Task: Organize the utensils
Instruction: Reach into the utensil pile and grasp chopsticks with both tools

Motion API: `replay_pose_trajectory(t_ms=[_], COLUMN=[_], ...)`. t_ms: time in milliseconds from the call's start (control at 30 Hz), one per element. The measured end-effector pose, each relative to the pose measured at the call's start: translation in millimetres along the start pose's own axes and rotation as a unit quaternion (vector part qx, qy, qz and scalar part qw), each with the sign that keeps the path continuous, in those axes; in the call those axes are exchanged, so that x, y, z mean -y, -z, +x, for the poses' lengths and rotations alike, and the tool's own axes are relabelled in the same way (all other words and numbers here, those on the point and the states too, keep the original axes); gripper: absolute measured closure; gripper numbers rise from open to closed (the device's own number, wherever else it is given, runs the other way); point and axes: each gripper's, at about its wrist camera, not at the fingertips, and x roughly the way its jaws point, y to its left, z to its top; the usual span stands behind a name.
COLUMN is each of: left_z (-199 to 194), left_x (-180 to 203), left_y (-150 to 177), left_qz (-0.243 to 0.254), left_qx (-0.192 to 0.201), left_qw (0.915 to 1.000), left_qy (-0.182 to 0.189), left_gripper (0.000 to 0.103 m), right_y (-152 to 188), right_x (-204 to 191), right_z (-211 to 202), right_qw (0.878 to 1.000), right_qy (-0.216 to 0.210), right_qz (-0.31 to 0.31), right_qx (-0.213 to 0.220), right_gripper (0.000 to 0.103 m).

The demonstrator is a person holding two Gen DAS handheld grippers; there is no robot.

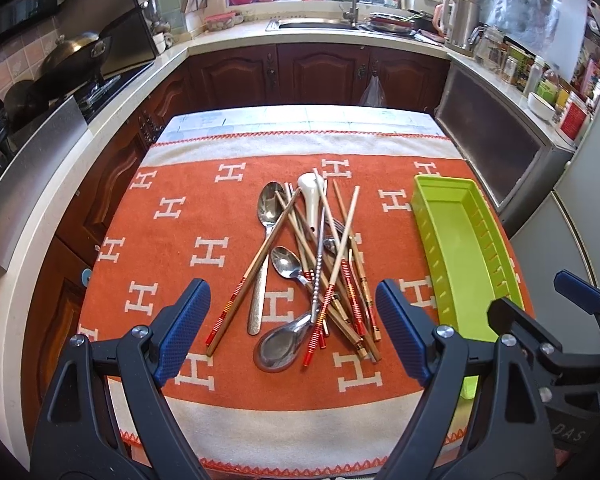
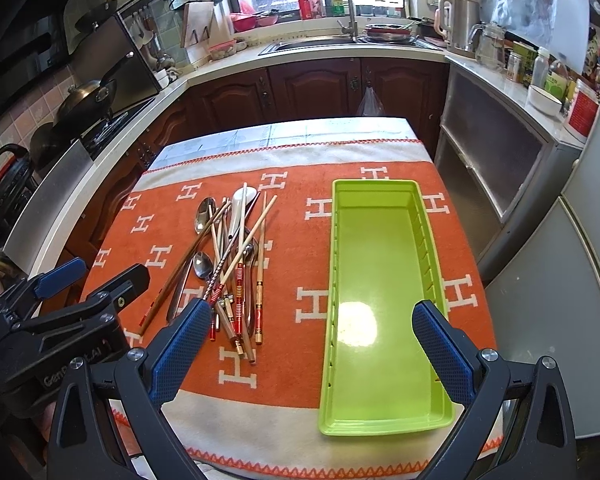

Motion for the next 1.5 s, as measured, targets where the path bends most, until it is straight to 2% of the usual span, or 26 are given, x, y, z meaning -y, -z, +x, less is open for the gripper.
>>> replay_pose_trajectory(t_ms=[133,200,267,467,600,700,833,933,1033,1333,1400,1500], left_z=[9,13,20,45,72,91,115,128,140,154,157,161], left_x=[-17,-25,-35,-71,-91,-99,-101,-97,-91,-70,-67,-62], left_y=[-11,-16,-22,-38,-44,-44,-42,-37,-32,-18,-15,-13], left_qz=[-0.012,-0.015,-0.015,-0.026,-0.030,-0.038,-0.037,-0.031,-0.017,0.032,0.041,0.052], left_qx=[-0.009,-0.008,-0.010,-0.022,-0.045,-0.060,-0.080,-0.091,-0.102,-0.102,-0.102,-0.104], left_qw=[0.9999,0.9998,0.9998,0.9994,0.9984,0.9971,0.9949,0.9936,0.9926,0.9928,0.9926,0.9922], left_qy=[-0.001,-0.005,-0.009,-0.006,0.018,0.029,0.049,0.060,0.063,0.054,0.051,0.045], left_gripper=[0.020,0.020,0.020,0.021,0.029,0.036,0.044,0.049,0.049,0.050,0.050,0.052], right_y=[-8,-14,-21,-46,-61,-68,-71,-69,-65,-69,-70,-70], right_x=[-1,-2,-4,-11,-19,-24,-28,-30,-35,-55,-59,-63], right_z=[8,13,20,50,76,102,144,175,199,253,259,268], right_qw=[1.000,1.000,1.000,0.997,0.995,0.990,0.983,0.976,0.971,0.967,0.967,0.966], right_qy=[-0.005,-0.012,-0.022,-0.066,-0.089,-0.112,-0.133,-0.150,-0.152,-0.134,-0.126,-0.119], right_qz=[-0.005,-0.006,-0.005,0.005,0.011,0.027,0.047,0.066,0.081,0.091,0.089,0.090], right_qx=[-0.002,-0.003,-0.009,-0.032,-0.047,-0.077,-0.119,-0.147,-0.167,-0.196,-0.202,-0.210], right_gripper=[0.004,0.009,0.019,0.030,0.036,0.046,0.059,0.064,0.065,0.070,0.074,0.084])
